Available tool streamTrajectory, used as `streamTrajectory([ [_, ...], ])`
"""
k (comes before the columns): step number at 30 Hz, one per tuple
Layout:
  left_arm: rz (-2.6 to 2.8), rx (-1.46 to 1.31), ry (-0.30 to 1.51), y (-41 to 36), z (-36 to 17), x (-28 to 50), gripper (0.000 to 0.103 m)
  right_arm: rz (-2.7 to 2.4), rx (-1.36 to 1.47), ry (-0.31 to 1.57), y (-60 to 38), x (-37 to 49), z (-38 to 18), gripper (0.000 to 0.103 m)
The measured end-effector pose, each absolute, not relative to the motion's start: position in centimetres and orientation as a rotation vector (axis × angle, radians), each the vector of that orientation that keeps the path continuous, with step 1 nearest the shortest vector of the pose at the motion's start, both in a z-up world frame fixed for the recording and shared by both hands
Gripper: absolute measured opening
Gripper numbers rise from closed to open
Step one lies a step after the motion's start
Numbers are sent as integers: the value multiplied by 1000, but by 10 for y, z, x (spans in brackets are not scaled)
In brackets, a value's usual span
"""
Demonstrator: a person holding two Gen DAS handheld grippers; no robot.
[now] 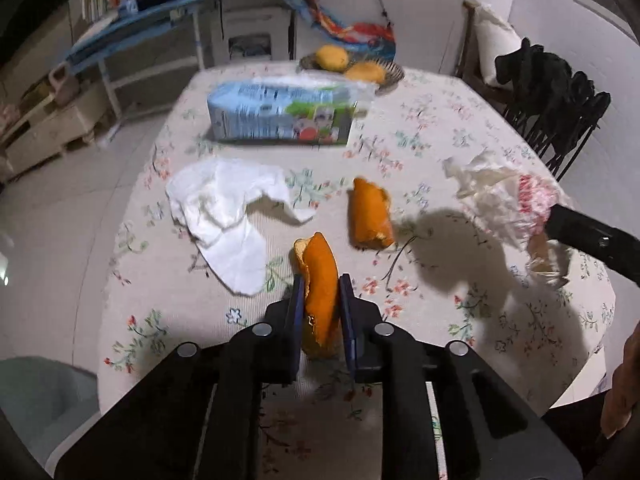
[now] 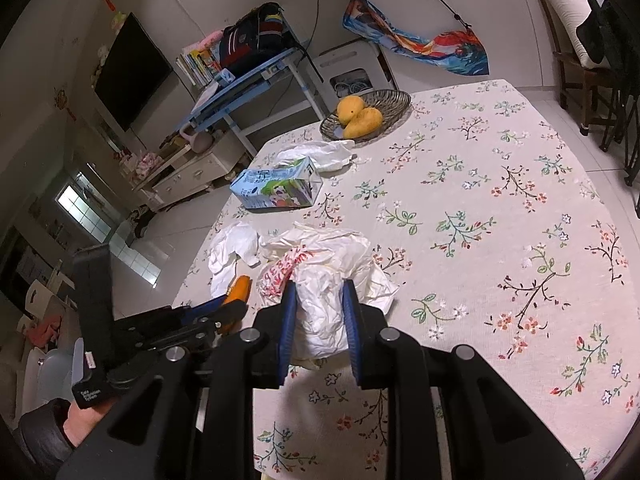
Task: Collect trash
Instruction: 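Carry the orange peel and white bag toward the yellow basin with both tools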
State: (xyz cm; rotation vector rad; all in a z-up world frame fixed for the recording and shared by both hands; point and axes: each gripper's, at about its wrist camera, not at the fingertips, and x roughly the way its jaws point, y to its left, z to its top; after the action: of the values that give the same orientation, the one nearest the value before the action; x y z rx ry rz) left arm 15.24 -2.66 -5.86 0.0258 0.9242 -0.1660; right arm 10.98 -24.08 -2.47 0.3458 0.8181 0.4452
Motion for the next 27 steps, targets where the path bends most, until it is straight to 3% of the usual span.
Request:
streamTrajectory([
  [11,-225,-6,649,-20,7,89,15,475,380,745,-246,81,-10,24],
  [27,-251,-44,572,-20,19,18,15,516,420,728,-240,9,-10,24],
])
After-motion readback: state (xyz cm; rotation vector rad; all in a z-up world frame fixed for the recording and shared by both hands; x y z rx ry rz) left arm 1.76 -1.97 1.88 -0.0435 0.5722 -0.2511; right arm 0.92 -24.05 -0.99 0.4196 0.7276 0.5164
